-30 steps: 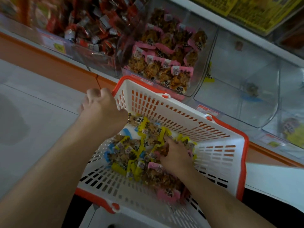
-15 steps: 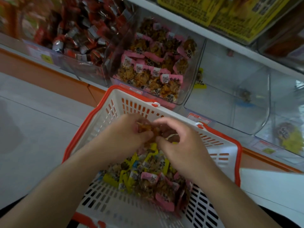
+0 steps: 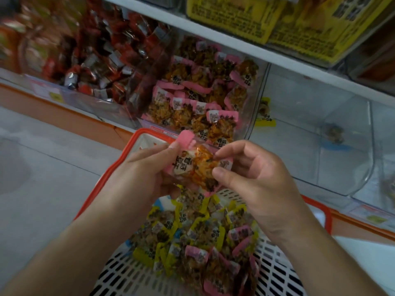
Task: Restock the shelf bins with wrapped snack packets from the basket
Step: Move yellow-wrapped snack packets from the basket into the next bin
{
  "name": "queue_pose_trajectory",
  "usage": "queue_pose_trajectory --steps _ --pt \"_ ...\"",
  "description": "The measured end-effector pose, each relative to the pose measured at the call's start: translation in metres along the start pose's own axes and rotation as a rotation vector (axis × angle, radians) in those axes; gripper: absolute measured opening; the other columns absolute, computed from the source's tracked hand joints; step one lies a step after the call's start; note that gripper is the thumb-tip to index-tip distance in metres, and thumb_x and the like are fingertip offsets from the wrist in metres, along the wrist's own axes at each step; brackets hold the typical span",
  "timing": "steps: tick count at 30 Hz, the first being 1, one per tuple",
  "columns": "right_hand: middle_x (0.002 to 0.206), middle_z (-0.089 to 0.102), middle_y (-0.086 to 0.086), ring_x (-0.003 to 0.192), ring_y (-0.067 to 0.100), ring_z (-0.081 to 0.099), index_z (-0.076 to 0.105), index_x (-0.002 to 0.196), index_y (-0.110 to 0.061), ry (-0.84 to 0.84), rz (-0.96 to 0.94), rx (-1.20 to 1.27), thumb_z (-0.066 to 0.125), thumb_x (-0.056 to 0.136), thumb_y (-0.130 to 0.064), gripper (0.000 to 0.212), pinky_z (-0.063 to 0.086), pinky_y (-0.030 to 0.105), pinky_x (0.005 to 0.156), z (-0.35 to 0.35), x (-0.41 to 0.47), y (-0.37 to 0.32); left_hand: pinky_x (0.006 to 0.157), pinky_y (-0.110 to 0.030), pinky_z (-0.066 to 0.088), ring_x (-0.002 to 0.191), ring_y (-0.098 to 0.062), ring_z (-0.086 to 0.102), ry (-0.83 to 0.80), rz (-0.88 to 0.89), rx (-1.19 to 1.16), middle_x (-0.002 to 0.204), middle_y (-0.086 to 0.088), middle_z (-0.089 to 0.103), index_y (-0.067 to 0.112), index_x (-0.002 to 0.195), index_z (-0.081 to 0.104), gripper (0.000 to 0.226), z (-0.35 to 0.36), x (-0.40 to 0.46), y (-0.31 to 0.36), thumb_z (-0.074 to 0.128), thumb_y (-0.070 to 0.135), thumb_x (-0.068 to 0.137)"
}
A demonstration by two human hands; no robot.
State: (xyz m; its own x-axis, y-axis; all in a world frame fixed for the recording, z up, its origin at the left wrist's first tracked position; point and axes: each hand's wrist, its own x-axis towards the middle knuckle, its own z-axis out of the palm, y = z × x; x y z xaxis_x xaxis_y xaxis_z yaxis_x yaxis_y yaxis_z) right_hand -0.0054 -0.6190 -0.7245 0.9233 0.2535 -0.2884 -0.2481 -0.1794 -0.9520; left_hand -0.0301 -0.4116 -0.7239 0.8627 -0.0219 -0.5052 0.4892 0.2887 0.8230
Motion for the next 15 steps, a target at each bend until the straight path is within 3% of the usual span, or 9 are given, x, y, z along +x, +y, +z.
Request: queue_pose_trajectory --steps 5,7,10,12,15 --pt "0.108 0.078 0.000 0.102 0.018 0.076 0.072 0.111 -0.021 -0.001 0.034 0.041 0.080 0.091 -0.003 0.028 0.062 0.034 0.083 -0.011 0.000 0.004 0.061 -0.037 0.039 0.065 -0.028 0.070 -0.011 -0.003 -0.016 0.085 -0.016 0.073 0.004 0.099 0.071 0.031 0.008 0.005 -0.003 0.050 0.027 0.105" --pt "0.107 0.079 0.001 0.100 0.020 0.077 0.073 0.112 -0.023 0.008 0.065 0.035 0.080 0.093 -0.009 0.025 0.062 0.041 0.086 -0.012 0.000 0.006 0.059 -0.037 0.041 0.070 -0.033 0.072 -0.013 0.001 -0.035 0.088 -0.017 0.072 0.004 0.098 0.071 0.028 0.011 0.005 -0.003 0.050 0.022 0.105" --pt "0.105 0.080 0.006 0.097 0.025 0.078 0.075 0.111 -0.022 -0.042 0.160 0.073 0.079 0.091 -0.024 0.021 0.061 0.050 0.089 -0.012 0.001 0.008 0.059 -0.035 0.057 0.084 -0.037 0.076 -0.048 -0.012 -0.040 0.087 -0.015 0.075 0.013 0.079 0.077 0.031 0.011 0.004 -0.005 0.055 0.014 0.101" --pt "0.101 0.080 0.009 0.096 0.027 0.078 0.074 0.108 -0.016 -0.016 0.188 0.158 0.078 0.095 -0.013 0.015 0.062 0.044 0.081 -0.014 0.003 0.007 0.072 -0.035 0.064 0.096 -0.035 0.075 -0.128 -0.059 0.110 0.100 -0.015 0.078 0.010 0.089 0.080 0.016 0.010 0.002 -0.009 0.065 0.014 0.093" --pt "0.094 0.080 0.005 0.090 0.023 0.077 0.073 0.107 -0.016 0.086 0.176 0.182 0.078 0.094 -0.009 0.015 0.061 0.040 0.078 -0.017 0.005 0.005 0.090 -0.046 0.062 0.104 -0.027 0.073 -0.211 -0.130 0.423 0.106 -0.010 0.078 0.017 0.093 0.082 0.014 0.010 0.000 -0.017 0.074 0.028 0.089"
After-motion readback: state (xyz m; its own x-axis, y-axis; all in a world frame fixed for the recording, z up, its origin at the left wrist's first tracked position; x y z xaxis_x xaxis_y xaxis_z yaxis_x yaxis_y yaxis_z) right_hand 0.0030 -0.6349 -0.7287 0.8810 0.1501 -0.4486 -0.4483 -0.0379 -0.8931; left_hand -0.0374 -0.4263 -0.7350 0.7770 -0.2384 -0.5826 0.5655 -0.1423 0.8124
